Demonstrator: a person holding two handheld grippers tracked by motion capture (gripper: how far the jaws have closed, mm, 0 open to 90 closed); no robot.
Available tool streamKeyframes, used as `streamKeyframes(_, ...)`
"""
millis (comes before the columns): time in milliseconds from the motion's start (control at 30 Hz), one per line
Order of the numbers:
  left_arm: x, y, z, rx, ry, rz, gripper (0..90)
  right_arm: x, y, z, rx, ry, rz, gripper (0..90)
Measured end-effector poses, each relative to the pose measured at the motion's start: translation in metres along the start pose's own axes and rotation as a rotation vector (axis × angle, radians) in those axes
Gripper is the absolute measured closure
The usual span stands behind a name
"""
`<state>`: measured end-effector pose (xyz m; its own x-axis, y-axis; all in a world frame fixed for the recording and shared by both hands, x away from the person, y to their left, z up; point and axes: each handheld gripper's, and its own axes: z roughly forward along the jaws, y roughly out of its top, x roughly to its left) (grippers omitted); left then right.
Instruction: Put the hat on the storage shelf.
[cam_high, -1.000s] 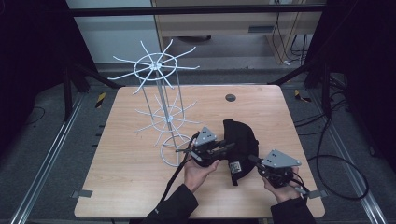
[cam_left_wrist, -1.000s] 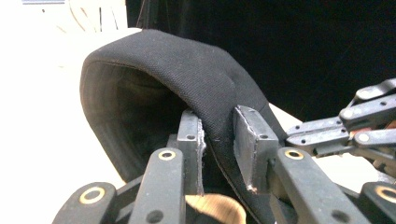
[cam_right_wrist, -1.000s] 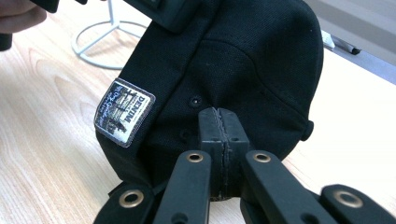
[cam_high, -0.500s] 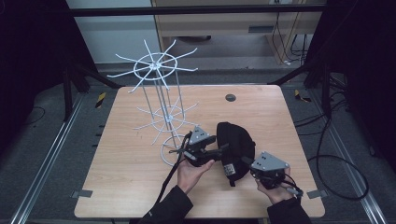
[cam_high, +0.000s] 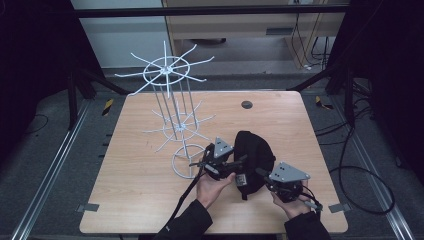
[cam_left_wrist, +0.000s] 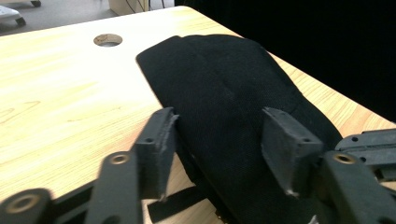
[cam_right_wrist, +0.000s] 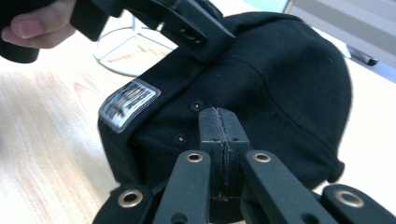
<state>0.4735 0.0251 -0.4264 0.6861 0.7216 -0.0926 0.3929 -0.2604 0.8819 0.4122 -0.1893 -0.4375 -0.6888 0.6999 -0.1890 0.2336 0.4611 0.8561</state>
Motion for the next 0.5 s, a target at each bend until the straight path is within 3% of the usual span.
streamKeyframes(133, 0.001, 0.000, -0.001, 0.009, 0.030, 0.010, 56.4, 0.001, 0.000, 0.000, -0.007, 0.001, 0.002, 89.6)
streamKeyframes(200, 0.002, 0.000, 0.000, 0.012, 0.036, 0.007, 58.6, -0.004, -0.001, -0.005, -0.036, 0.001, 0.041, 86.1)
streamKeyframes(267, 0.004, 0.000, -0.001, 0.012, 0.040, 0.011, 60.8, -0.020, -0.005, -0.016, -0.107, -0.036, 0.140, 77.4)
streamKeyframes(300, 0.004, 0.000, -0.001, 0.013, 0.041, 0.011, 60.8, -0.020, -0.005, -0.016, -0.107, -0.036, 0.140, 77.4)
streamKeyframes(433, 0.005, 0.000, -0.004, 0.014, 0.049, 0.024, 63.8, -0.048, -0.019, -0.024, -0.145, -0.107, 0.290, 67.4)
streamKeyframes(500, 0.005, 0.000, -0.003, 0.013, 0.045, 0.025, 63.7, -0.054, -0.024, -0.021, -0.141, -0.114, 0.332, 63.2)
